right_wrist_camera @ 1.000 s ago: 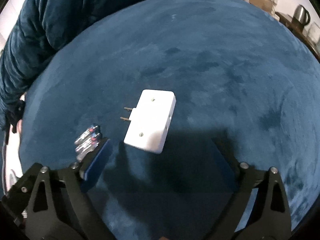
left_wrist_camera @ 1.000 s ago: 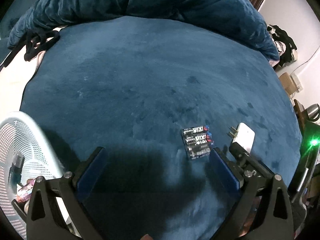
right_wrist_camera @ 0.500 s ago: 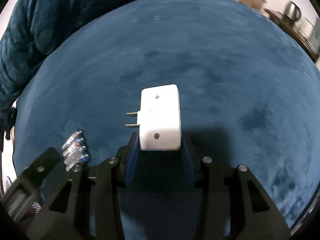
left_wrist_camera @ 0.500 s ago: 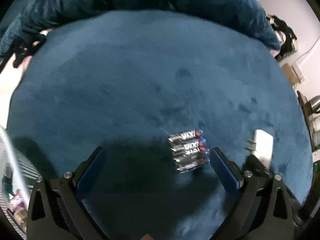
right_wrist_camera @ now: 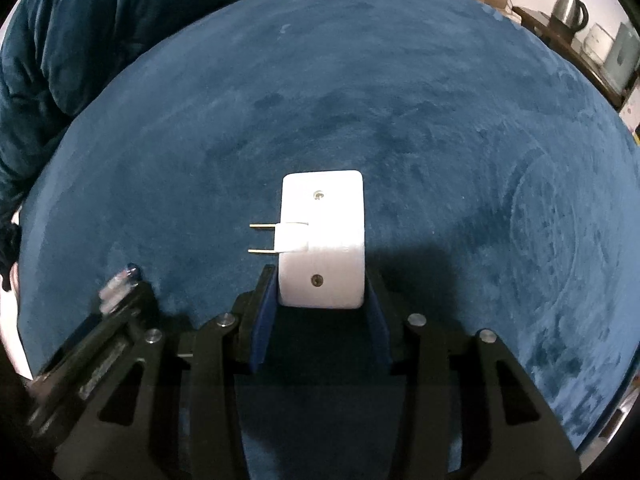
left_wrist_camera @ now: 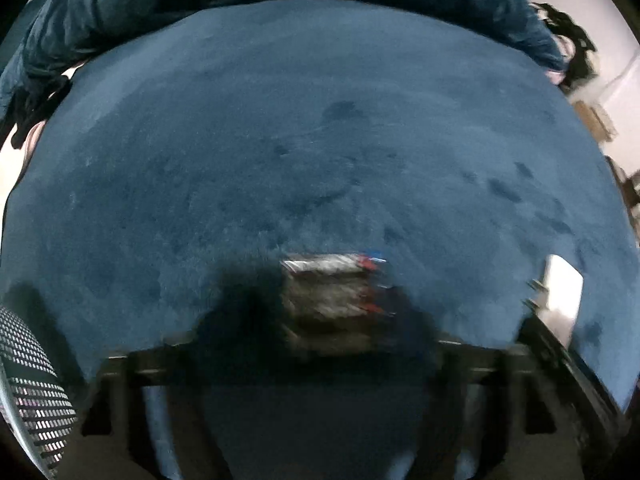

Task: Organize rigid objects
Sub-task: 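Grasp the battery pack with the left tool while the right tool grasps the white adapter, then lift batteries and white adapter and carry both over the blue basket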

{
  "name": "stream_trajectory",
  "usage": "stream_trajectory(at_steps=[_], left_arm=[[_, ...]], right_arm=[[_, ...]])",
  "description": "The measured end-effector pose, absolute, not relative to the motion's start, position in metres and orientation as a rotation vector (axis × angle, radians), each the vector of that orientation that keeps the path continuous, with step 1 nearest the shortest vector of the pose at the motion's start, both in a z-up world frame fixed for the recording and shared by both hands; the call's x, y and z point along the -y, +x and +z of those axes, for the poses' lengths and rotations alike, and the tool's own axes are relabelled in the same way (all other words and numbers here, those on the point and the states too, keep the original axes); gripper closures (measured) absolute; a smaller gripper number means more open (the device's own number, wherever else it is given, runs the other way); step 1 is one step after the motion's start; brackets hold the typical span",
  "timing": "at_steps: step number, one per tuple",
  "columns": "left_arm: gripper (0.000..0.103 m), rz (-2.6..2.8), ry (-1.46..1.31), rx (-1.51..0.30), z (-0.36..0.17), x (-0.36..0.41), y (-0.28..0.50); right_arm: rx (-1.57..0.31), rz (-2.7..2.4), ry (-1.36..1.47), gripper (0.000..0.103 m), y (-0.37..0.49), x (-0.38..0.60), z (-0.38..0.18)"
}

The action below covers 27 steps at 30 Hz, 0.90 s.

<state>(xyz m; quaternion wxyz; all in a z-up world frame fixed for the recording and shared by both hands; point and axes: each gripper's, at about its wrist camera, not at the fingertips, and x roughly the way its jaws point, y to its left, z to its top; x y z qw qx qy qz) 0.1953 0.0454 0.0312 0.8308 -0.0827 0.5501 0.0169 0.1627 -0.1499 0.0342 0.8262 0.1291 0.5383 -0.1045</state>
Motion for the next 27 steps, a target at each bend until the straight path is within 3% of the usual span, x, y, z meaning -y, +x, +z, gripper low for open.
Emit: stream_trajectory(at_steps=[9, 14, 27], left_arm=[[0.049, 0.007, -0.218, -1.158, 0.031, -0.061, 0.186], [0.052, 0.010, -0.199, -1.159, 0.032, -0.057, 0.178], [0.052, 0.016, -0.224, -1.081, 0.073, -0.064, 0.137]], right_arm=[[-1.147, -0.172, 0.235, 0.059, 0.164, 0.144, 0.033], [-1.141, -0.168, 0.219, 0.060, 0.169, 0.143, 0.031], [-1.067, -0.031, 0.344, 0.061, 0.125, 0.146, 0.060]])
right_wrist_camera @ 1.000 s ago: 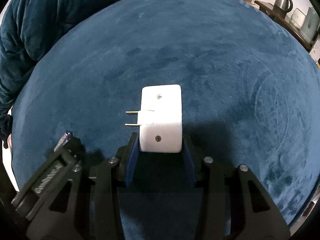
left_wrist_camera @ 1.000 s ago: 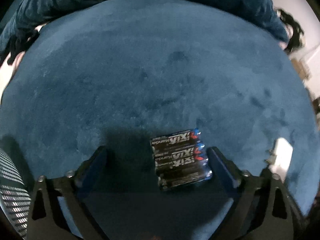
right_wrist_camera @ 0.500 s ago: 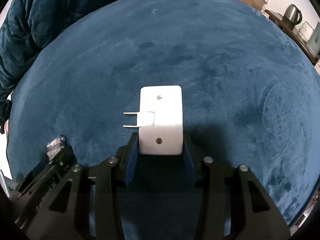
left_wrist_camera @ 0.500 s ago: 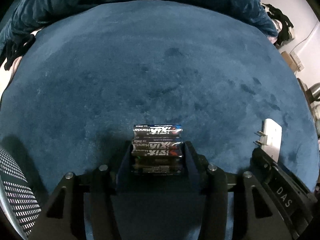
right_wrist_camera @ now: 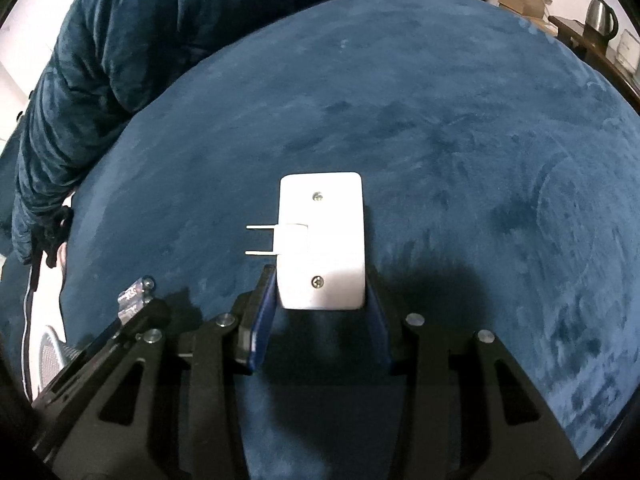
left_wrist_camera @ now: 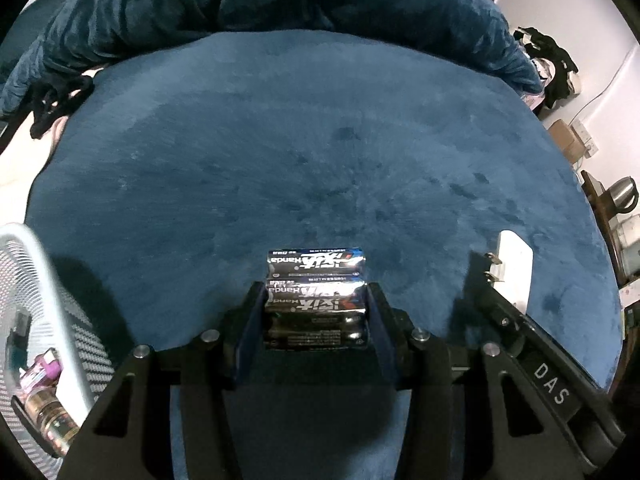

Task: Organize rigid objects
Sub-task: 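Lift batteries and white adapter and carry both over the blue basket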

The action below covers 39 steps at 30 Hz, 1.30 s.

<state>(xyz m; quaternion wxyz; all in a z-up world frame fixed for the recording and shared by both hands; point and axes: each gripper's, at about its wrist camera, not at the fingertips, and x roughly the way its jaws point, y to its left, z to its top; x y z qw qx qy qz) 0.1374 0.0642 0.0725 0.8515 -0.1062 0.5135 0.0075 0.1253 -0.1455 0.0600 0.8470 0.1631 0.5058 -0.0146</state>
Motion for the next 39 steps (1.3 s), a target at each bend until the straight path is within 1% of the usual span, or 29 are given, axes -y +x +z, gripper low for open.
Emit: stream_trajectory(at_steps=[10, 26, 39], left_arm=[[0.052, 0.031, -0.221, -1.049, 0.094, -0.077, 0.113], [0.052, 0.080, -0.244, -0.997, 0.126, -0.112, 0.070], [0.052, 0.183, -0.275, -0.965, 0.144, -0.167, 0.029]], right_arm=[[-1.038, 0.013, 0.308, 0.060, 0.106, 0.117, 0.075], [-0.938, 0.117, 0.247, 0.060, 0.073, 0.084, 0.103], [-0.900, 0.242, 0.172, 0.060, 0.058, 0.035, 0.117]])
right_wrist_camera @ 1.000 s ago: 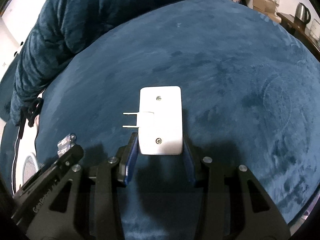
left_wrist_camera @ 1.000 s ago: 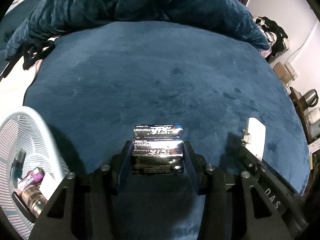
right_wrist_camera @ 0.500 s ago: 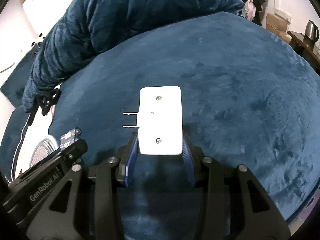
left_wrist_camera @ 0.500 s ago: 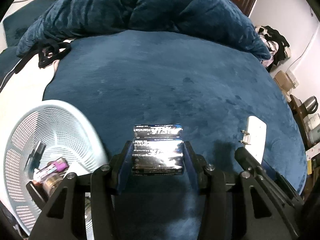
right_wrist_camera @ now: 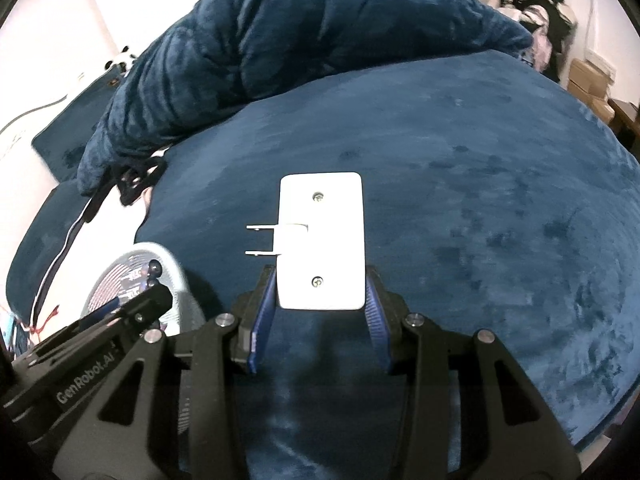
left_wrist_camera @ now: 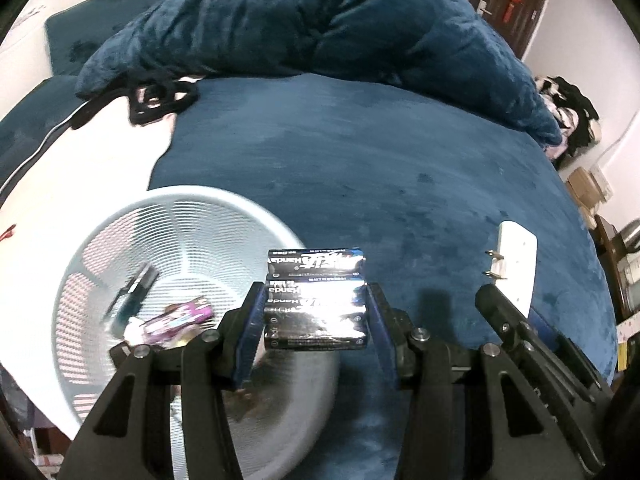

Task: Organize rigid objects
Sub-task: 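Lift batteries and white adapter and carry both over the blue basket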

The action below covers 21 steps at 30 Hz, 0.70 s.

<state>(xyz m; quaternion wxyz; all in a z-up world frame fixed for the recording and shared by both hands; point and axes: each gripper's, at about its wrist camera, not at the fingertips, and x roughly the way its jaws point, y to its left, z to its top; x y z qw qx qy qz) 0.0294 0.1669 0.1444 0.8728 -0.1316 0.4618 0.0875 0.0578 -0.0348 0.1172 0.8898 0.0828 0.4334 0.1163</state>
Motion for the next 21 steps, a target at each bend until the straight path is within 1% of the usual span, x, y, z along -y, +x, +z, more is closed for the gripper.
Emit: stream_trajectory(at_steps=[11, 21], left_arm=[[0.052, 0.260, -0.328, -0.976, 0.138, -0.217, 0.007], [0.052, 0.305, -0.377, -0.985, 0.125, -0.255, 0.000]], right_arm=[[-0.877, 0.414, 0.080, 0.060, 0.044, -0.018, 0.122], [-0.887, 0.469, 0.044, 0.060, 0.044, -0.047, 0.119]])
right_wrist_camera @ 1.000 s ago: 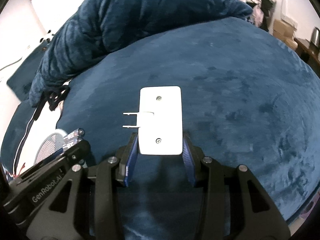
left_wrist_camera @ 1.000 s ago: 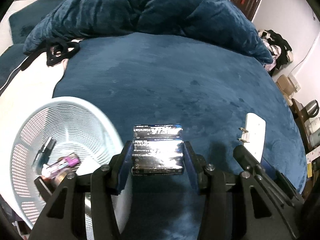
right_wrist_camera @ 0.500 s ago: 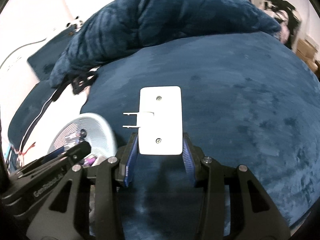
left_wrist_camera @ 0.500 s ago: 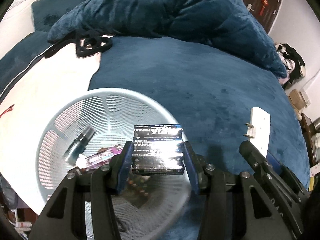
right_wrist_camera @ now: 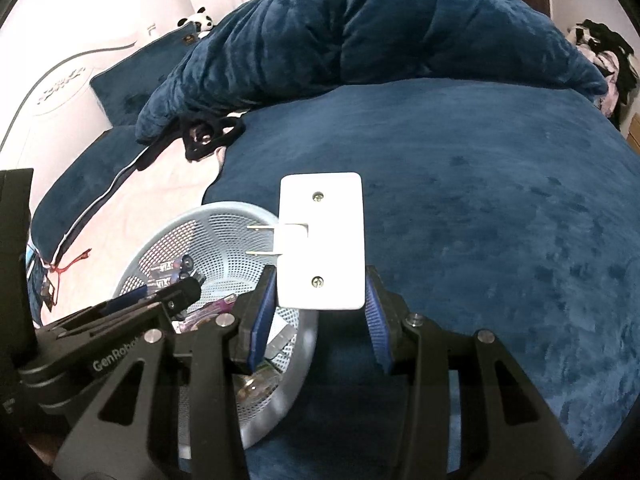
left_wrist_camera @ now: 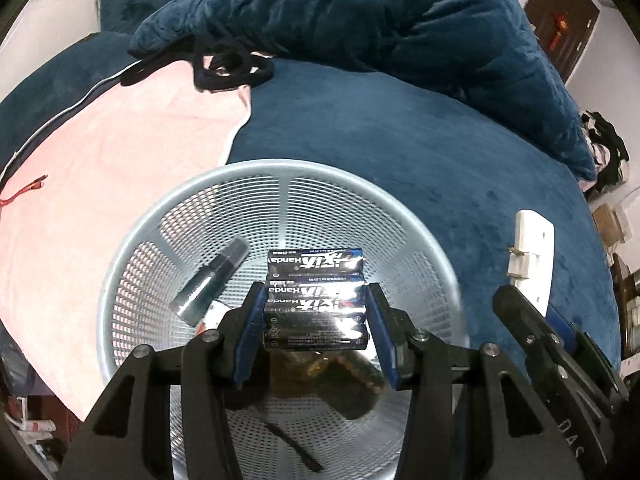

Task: Organize rigid objects
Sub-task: 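Lift batteries and white adapter and carry both over the blue basket, then lower batteries and adapter into the basket and open both tools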

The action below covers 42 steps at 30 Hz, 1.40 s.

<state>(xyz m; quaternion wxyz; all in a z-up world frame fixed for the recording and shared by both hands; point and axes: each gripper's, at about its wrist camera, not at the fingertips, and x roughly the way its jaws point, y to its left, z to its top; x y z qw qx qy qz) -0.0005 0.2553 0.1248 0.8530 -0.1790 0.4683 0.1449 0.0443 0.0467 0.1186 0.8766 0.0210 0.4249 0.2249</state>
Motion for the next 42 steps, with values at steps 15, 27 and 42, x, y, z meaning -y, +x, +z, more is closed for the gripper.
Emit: stream_trajectory(at_steps=[15, 27, 42], left_arm=[[0.052, 0.356, -0.433, -0.999, 0.110, -0.296, -0.006], [0.052, 0.376, -0.441, -1.020, 0.106, -0.306, -0.001], [0.052, 0.384, -0.438, -1.020, 0.107, -0.307, -0.002]], right_arm=[[-0.938, 0.536, 0.039, 0.060, 0.048, -0.080, 0.108], [-0.959, 0.590, 0.020, 0.060, 0.048, -0.099, 0.102], [-0.964, 0.607, 0.009, 0.060, 0.050, -0.107, 0.100]])
